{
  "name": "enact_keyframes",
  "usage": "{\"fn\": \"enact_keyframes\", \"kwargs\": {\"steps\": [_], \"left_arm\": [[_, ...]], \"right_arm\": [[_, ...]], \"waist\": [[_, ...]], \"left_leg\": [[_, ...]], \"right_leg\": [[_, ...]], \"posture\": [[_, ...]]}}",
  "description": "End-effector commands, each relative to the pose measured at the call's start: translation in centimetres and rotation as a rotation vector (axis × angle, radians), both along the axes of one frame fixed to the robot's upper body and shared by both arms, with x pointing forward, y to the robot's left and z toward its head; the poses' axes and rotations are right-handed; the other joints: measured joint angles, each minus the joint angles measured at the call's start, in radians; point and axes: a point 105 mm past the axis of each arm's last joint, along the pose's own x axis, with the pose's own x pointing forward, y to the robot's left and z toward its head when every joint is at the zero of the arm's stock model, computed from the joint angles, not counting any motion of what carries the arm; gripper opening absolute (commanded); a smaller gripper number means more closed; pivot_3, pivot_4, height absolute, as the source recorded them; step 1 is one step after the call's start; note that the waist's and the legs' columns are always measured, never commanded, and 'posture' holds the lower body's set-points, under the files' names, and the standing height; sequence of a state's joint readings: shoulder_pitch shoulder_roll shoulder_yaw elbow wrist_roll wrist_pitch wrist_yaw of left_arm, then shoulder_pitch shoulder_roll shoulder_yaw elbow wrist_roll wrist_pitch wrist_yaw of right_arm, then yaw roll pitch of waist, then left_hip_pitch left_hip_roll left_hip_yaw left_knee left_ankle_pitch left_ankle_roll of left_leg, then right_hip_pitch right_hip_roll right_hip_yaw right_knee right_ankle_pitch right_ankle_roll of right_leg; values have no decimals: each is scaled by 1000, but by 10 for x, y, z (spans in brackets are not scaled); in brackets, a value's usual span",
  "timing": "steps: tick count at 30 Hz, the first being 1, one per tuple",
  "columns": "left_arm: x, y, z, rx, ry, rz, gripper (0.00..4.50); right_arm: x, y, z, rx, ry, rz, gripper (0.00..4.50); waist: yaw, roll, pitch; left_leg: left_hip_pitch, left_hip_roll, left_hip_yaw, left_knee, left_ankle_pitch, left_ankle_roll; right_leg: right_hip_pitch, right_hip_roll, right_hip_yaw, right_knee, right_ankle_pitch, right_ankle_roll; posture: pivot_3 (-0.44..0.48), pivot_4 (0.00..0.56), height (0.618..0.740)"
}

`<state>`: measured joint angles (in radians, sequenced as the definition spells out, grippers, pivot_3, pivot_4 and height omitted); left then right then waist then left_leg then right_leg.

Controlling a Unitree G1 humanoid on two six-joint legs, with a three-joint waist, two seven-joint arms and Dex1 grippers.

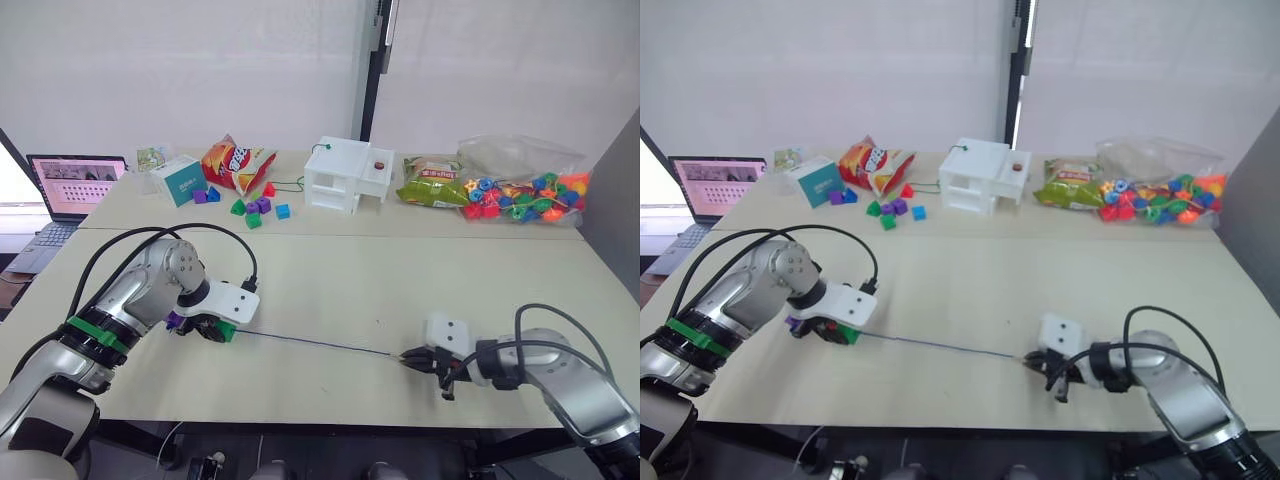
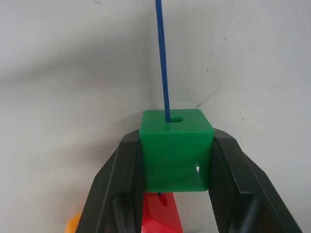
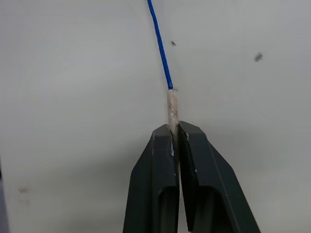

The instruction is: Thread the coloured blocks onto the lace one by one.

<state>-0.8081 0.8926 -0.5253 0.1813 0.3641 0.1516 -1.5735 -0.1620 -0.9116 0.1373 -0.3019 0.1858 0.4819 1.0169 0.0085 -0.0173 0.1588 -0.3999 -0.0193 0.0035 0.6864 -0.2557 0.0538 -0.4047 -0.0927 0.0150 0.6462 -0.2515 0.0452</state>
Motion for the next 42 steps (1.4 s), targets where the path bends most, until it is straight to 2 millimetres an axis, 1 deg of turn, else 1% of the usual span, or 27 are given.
{"fn": "enact_keyframes", "kwargs": {"steps": [1,3,7,11,14,18,22,23,26,30,33,35,37,38,39,42], "left_arm": [[-3,8,-13,31,29,35,1190],[-3,9,-13,31,29,37,1190],[-4,10,-14,31,29,47,1190],[-4,10,-14,30,23,55,1190],[-4,10,-14,27,23,56,1190],[-6,9,-15,29,24,56,1190],[-6,10,-15,28,22,68,1190],[-7,10,-16,26,25,73,1190],[-9,11,-17,22,28,80,1190],[-10,9,-20,8,27,83,1190],[-11,6,-22,-9,11,64,1190],[-15,3,-23,-24,18,50,1190],[-16,0,-24,-43,13,36,1190],[-17,0,-25,-45,10,36,1190],[-17,0,-25,-50,5,38,1190],[-18,-3,-23,-97,-2,65,1190]], "right_arm": [[7,-22,7,-46,-63,-64,0],[7,-30,8,-56,-73,-90,0],[8,-41,12,-53,-102,-142,0],[12,-53,15,-88,-143,-200,0],[15,-55,18,-88,-162,-221,0],[14,-55,13,-98,-157,-237,0],[14,-61,13,-118,-159,-260,0],[12,-60,13,-116,-152,-251,0],[6,-43,10,-76,-125,-199,0],[0,-20,-4,-63,-76,-140,0],[5,-6,-18,-59,-32,-154,0],[8,-4,-34,-77,2,-167,0],[9,-6,-45,-101,22,-177,0],[10,-6,-48,-101,26,-183,0],[11,-6,-49,-95,26,-186,0],[18,-6,-44,-70,-21,-198,0]], "waist": [[0,0,0],[0,0,0],[0,1,0],[0,2,-1],[0,3,-2],[0,3,-2],[0,3,-2],[0,3,-2],[0,3,-2],[-3,4,-3],[-11,5,-5],[-15,5,-6],[-17,3,-9],[-18,-1,-14],[-19,-4,-19],[-20,-9,-24]], "left_leg": [[0,0,0,0,0,0],[0,0,0,0,0,0],[0,0,0,0,0,0],[0,0,0,0,0,0],[0,0,0,0,0,0],[0,0,0,0,0,0],[0,0,0,0,0,0],[0,0,0,0,0,0],[0,0,0,0,0,0],[1,1,0,0,0,0],[3,1,0,0,0,0],[5,1,0,0,0,0],[13,1,0,-2,-1,1],[18,1,0,-5,-1,1],[19,2,0,-6,-1,1],[20,2,0,-7,-1,1]], "right_leg": [[0,0,0,0,0,0],[0,0,0,0,0,0],[0,0,0,0,0,0],[0,0,1,0,0,0],[1,0,1,0,0,0],[1,0,1,0,0,0],[1,0,1,0,0,0],[1,0,1,0,0,0],[1,0,1,0,0,0],[1,1,1,0,0,0],[3,1,1,0,0,0],[5,1,1,0,0,0],[13,1,1,-2,-1,0],[18,1,1,-5,-3,0],[18,1,1,-5,-3,0],[19,1,1,-5,-3,-1]], "posture": [[0,150,740],[0,150,740],[0,150,740],[0,150,740],[0,150,740],[0,150,740],[0,150,740],[0,150,740],[0,150,740],[0,150,740],[0,150,740],[0,150,740],[0,150,740],[0,150,740],[0,150,740],[0,150,740]]}}
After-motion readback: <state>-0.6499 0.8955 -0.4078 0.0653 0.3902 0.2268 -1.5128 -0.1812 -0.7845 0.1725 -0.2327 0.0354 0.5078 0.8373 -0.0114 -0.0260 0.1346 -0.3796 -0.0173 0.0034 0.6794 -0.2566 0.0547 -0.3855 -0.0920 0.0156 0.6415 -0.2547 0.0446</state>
